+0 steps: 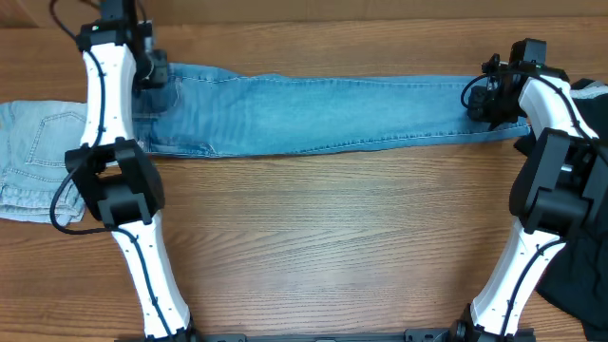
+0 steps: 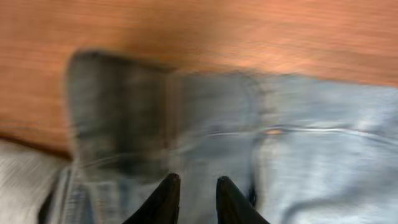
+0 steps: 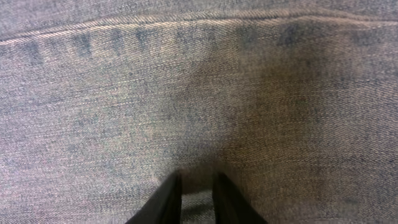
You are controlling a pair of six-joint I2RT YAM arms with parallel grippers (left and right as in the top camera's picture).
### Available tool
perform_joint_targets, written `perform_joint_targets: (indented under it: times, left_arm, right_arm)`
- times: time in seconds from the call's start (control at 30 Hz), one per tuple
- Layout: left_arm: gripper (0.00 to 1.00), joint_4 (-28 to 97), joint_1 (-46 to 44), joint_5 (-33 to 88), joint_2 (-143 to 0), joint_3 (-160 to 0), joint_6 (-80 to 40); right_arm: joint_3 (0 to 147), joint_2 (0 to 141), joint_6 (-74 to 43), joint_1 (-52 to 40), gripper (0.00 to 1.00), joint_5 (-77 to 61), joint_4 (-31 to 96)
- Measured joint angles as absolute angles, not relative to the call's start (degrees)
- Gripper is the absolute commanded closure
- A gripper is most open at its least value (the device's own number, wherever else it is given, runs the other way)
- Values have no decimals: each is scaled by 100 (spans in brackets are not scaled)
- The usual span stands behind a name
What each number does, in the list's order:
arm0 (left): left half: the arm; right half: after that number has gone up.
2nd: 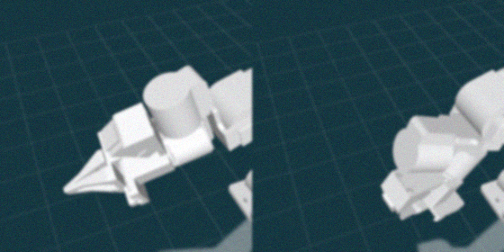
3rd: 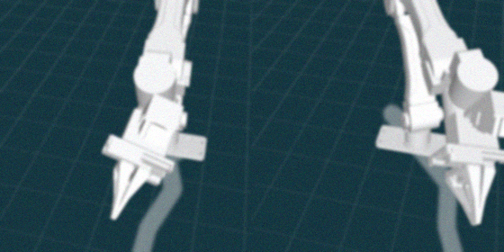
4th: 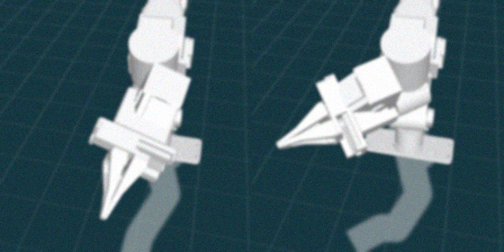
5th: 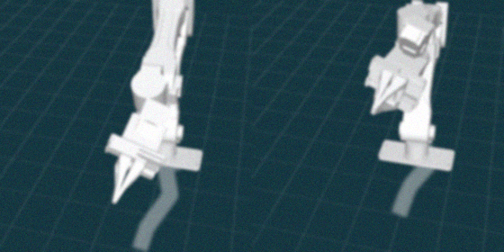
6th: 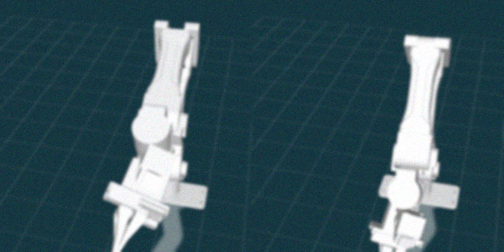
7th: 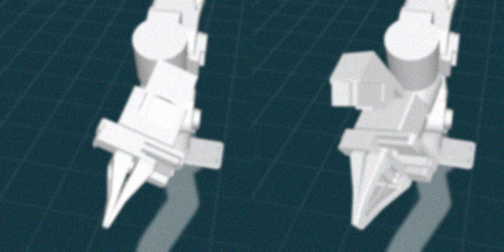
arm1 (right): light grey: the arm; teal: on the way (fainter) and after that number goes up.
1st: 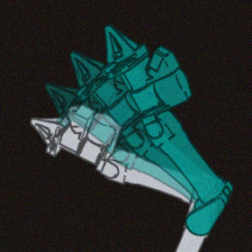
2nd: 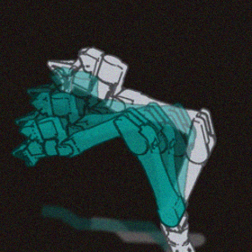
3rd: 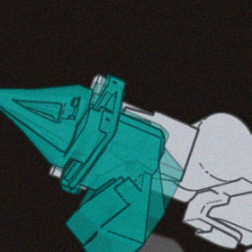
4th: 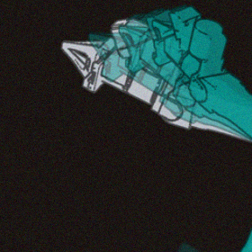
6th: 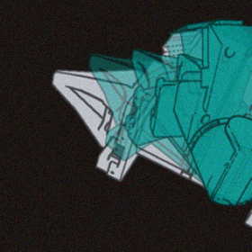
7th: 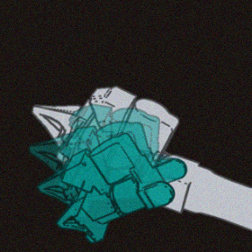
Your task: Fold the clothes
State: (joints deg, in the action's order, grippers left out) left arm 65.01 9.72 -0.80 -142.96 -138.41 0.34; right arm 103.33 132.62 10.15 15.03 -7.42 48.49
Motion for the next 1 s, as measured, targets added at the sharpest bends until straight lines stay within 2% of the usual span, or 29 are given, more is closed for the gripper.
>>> perform_joint_targets:
  times: [0.2, 0.27, 0.37, 0.43, 0.5, 0.53, 0.6, 0.63, 0.67, 0.83, 0.87, 1.0]
  left_arm:
    - [77, 5127, 1393, -137, -14289, -12665, 30]
    - [82, 4713, 1415, -202, -14285, -12289, 30]
    - [80, 4633, 1479, -47, -14252, -12243, 32]
    - [82, 5098, 1500, 80, -14280, -12615, 30]
    - [80, 5769, 1498, 246, -14370, -13659, 14]
    - [71, 6097, 1461, 296, -14361, -14208, -3]
    - [66, 6834, 1334, 381, -14324, -15183, -141]
    - [65, 7030, 1253, 408, -14287, -15351, -165]
    - [65, 7509, 1081, 436, -14239, -15491, -202]
    - [62, 7815, 552, 497, -14241, -15036, -285]
    - [61, 7819, 523, 506, -14241, -14956, -290]
    - [59, 7804, 532, 517, -14252, -14752, -292]
  right_arm:
    - [10361, 13262, 1033, 1503, 75, -683, 5022]
    - [10368, 13262, 1033, 1503, 75, -681, 5041]
    - [10372, 13262, 1033, 1503, 74, -679, 5057]
    - [10398, 13262, 1037, 1500, 71, -676, 5103]
    - [10575, 13308, 1035, 1520, 66, -685, 5426]
    - [10755, 13367, 1035, 1551, 63, -727, 5660]
    - [11236, 13445, 1037, 1616, 56, -742, 6060]
    - [11568, 13472, 1031, 1645, 41, -725, 6289]
    - [12033, 13472, 1024, 1678, 34, -694, 6423]
    - [12383, 13474, 1090, 1903, 26, -550, 6510]
    - [12383, 13474, 1168, 1962, 22, -550, 6504]
    - [12383, 13487, 1601, 2139, 17, -558, 6364]
